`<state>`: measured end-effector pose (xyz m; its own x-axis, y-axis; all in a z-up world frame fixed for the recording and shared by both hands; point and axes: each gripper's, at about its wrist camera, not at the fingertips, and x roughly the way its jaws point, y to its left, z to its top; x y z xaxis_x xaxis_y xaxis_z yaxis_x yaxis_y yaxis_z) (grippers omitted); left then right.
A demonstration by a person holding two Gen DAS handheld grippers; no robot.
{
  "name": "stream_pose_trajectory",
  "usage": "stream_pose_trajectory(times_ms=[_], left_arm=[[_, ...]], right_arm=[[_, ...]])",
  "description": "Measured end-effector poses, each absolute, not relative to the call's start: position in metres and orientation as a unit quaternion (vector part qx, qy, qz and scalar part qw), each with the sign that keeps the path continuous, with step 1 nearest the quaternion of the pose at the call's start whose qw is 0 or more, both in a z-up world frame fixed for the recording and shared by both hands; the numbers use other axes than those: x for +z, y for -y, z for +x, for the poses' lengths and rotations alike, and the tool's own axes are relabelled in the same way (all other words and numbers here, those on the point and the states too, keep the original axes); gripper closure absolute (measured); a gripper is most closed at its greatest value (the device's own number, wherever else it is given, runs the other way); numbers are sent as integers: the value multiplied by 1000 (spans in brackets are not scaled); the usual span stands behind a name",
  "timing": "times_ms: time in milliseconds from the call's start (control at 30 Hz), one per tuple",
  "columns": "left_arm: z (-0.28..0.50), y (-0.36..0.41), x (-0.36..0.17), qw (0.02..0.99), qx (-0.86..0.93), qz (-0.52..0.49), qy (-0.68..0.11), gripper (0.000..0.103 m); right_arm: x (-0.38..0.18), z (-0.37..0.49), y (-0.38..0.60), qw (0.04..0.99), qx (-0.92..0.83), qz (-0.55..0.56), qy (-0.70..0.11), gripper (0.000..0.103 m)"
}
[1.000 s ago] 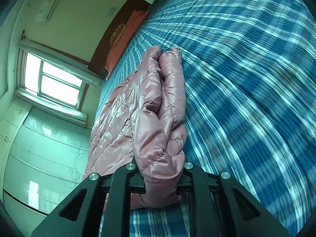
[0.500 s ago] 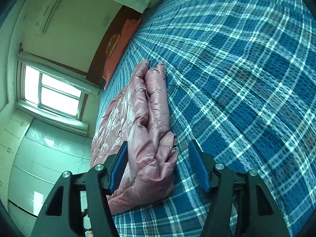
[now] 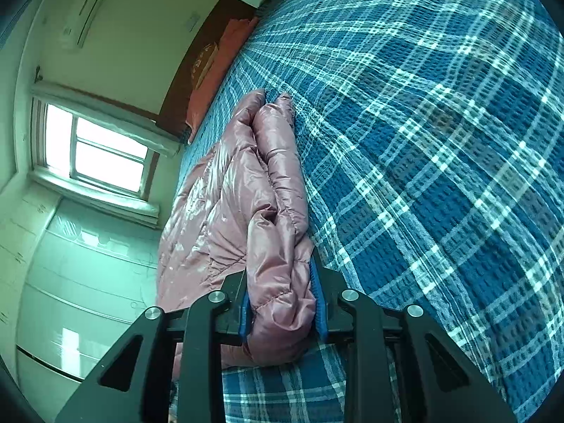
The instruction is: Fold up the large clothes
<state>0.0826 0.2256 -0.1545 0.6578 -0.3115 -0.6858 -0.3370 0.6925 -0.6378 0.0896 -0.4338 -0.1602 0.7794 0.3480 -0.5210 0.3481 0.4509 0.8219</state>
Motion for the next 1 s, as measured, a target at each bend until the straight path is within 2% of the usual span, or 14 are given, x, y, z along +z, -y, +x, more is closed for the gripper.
stream_pose_trajectory(times_ms=[33,100,267,433,633,833,1000], left_arm=[[81,-228,-153,822,10,-394,-412,71],[77,-235,-149,826,25,-387,-409,58],[69,-244,-135,844,60,-341,-410,52],[69,-240,-115,877,123,-220,-409,52],[65,-219,-83,906,165,-77,-382,52],[70,-172,-55,926,128,-22,-354,52],[95,-119,-56,927,75,-12,-366,52]], right_arm=[[-160,86,436,784,-3,526,-330,71],[-159,74,445,785,-9,528,-325,68],[-157,59,462,783,-30,528,-327,65],[-139,56,464,809,-77,458,-360,65],[-97,78,430,854,-158,293,-399,65],[-58,106,379,889,-130,206,-389,65],[-48,148,320,900,-65,167,-399,65]])
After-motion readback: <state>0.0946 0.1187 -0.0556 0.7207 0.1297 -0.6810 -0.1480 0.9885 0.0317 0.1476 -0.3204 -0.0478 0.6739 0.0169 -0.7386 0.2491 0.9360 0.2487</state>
